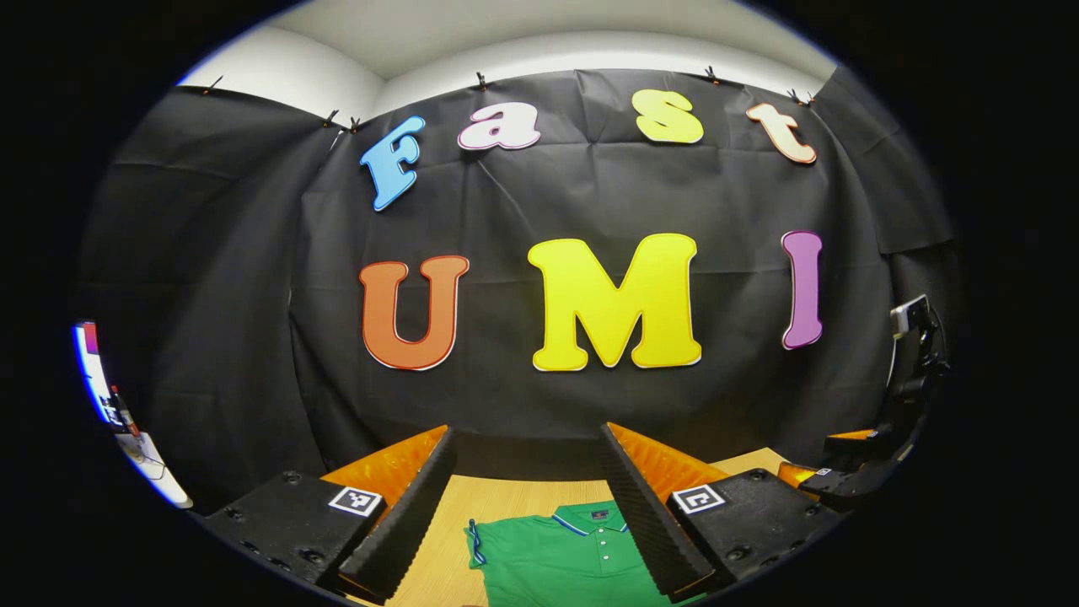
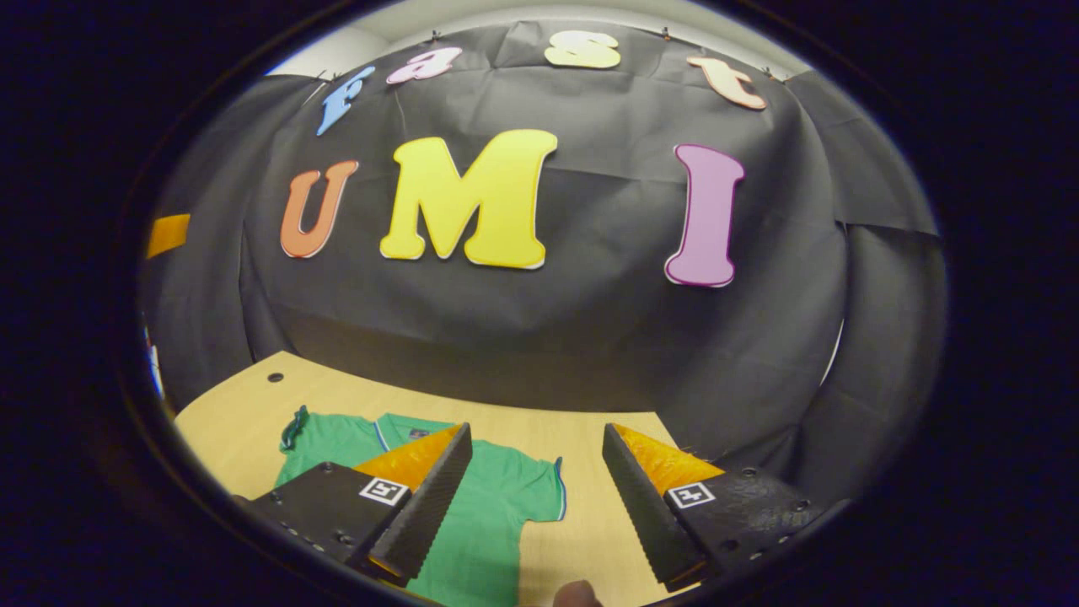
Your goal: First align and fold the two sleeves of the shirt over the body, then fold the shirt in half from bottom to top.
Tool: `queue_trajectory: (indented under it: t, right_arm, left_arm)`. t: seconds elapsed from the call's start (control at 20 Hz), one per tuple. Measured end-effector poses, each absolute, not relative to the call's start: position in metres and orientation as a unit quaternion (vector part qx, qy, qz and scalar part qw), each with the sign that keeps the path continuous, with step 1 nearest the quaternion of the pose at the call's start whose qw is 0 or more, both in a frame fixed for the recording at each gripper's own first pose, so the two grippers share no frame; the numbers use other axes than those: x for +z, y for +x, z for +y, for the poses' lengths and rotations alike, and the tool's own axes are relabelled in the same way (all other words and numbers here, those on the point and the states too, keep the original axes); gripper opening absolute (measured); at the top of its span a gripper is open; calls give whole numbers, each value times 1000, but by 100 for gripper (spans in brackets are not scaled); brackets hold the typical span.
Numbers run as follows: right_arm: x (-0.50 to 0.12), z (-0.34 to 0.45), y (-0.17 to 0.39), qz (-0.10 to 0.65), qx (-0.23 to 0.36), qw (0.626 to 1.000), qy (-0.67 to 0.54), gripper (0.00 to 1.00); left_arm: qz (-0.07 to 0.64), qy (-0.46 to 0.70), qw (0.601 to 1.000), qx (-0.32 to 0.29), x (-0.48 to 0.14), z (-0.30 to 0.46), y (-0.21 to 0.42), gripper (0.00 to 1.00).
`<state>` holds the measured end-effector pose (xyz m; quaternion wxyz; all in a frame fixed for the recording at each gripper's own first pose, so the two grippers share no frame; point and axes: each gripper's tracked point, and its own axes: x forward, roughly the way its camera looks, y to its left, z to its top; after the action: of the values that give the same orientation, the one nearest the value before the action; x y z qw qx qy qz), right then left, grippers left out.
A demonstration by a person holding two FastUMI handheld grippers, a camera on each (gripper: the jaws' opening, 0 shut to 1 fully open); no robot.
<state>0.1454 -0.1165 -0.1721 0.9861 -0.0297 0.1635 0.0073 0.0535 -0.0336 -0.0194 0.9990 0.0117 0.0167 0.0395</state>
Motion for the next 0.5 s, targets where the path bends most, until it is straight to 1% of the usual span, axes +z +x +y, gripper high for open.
queue_trajectory:
  t: [0.05, 0.1, 0.2, 0.25, 0.3, 0.4, 0.45, 0.5]
  right_arm:
    - [-182, -119, 154, 169, 8, 985, -29, 95]
    - [-193, -123, 164, 177, 9, 984, -22, 98]
    - [-217, -130, 185, 195, 10, 981, -13, 98]
    - [-229, -134, 194, 204, 10, 979, -10, 96]
    - [-241, -136, 204, 212, 12, 977, -9, 98]
    - [-268, -143, 220, 231, 16, 973, -11, 98]
    - [-282, -146, 227, 240, 19, 971, -10, 95]
    - [-296, -149, 234, 249, 20, 968, -10, 96]
  left_arm:
    - [20, 12, 999, 41, -22, -36, 57, 100]
    - [27, 12, 999, 39, -26, -40, 61, 100]
    - [39, 12, 999, 33, -30, -48, 68, 100]
    - [40, 15, 999, 33, -30, -51, 70, 100]
    - [38, 18, 999, 34, -28, -53, 72, 100]
    - [39, 19, 998, 37, -30, -58, 78, 100]
    - [44, 16, 998, 38, -35, -60, 81, 100]
    - [50, 15, 998, 40, -38, -61, 83, 100]
